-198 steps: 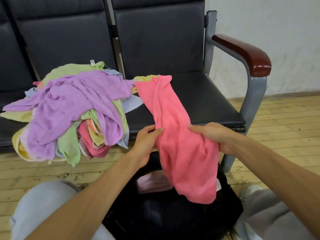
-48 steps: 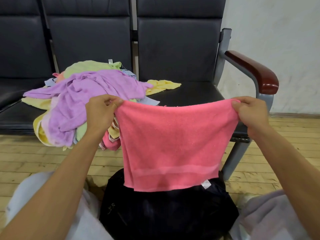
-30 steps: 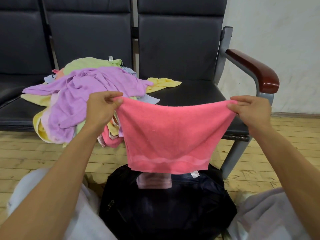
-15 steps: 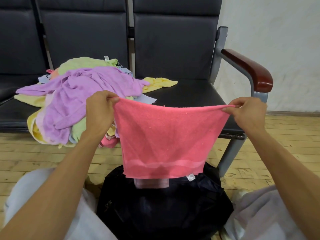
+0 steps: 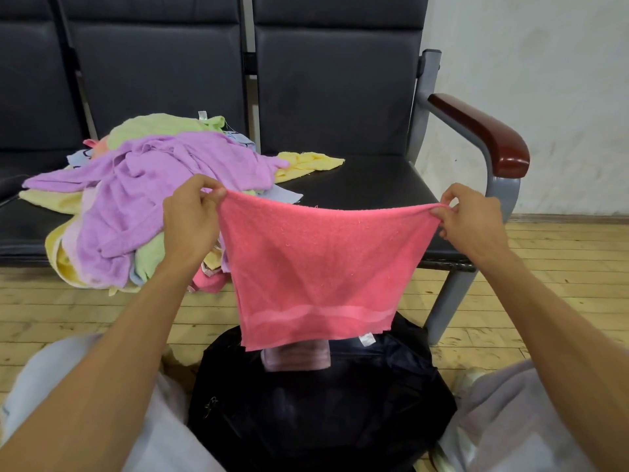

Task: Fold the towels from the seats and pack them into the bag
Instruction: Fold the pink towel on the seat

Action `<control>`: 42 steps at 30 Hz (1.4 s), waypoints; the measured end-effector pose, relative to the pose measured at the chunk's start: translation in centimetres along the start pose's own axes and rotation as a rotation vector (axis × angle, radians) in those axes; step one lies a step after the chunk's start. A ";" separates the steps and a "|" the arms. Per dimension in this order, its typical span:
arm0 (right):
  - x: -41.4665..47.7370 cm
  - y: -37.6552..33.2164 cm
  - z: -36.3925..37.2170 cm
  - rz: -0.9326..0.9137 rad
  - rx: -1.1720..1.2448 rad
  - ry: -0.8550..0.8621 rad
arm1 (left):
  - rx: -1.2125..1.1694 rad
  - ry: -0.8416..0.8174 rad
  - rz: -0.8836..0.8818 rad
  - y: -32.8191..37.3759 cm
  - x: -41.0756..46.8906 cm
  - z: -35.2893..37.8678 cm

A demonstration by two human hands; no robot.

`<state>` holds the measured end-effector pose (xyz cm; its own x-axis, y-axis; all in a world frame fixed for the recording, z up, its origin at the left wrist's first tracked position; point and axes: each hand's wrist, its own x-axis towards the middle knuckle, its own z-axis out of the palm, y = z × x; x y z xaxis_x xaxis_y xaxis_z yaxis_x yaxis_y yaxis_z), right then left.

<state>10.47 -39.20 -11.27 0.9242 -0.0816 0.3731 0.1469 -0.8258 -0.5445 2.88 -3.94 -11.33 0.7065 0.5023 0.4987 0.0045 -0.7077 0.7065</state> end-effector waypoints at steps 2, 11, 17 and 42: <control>0.1 -0.1 0.1 0.021 0.017 0.004 | -0.004 0.011 -0.002 0.1 0.0 -0.1; 0.4 -0.2 0.5 0.080 0.132 -0.002 | -0.065 0.041 -0.003 0.3 -0.2 0.1; 0.4 -0.4 0.5 0.141 0.229 -0.049 | -0.041 0.052 -0.005 0.5 -0.2 -0.2; 0.5 -0.2 -0.2 0.067 0.384 0.175 | -0.081 0.122 0.006 -0.7 0.5 0.3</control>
<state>10.83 -39.16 -10.86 0.8674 -0.2485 0.4312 0.2397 -0.5508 -0.7995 3.42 -3.31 -11.70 0.6149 0.5584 0.5568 -0.0596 -0.6711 0.7390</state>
